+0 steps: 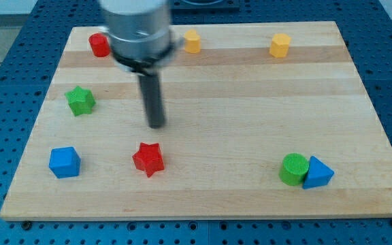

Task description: Push the red star to the top left of the green circle

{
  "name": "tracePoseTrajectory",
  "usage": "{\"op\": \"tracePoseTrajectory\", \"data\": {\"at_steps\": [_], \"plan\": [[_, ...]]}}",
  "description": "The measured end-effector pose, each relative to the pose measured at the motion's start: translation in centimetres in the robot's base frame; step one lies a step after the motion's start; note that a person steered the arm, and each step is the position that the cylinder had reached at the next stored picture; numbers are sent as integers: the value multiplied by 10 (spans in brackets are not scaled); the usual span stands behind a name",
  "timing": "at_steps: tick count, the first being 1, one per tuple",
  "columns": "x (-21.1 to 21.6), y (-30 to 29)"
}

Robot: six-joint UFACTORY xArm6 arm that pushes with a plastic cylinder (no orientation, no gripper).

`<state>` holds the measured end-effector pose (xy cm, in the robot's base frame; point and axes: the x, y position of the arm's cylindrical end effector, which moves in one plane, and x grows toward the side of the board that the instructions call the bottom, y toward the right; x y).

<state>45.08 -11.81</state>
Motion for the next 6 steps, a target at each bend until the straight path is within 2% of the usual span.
{"op": "tracePoseTrajectory", "data": {"at_steps": [1, 2, 3, 6], "plan": [[20, -73], [54, -109], [84, -76], [99, 97]]}}
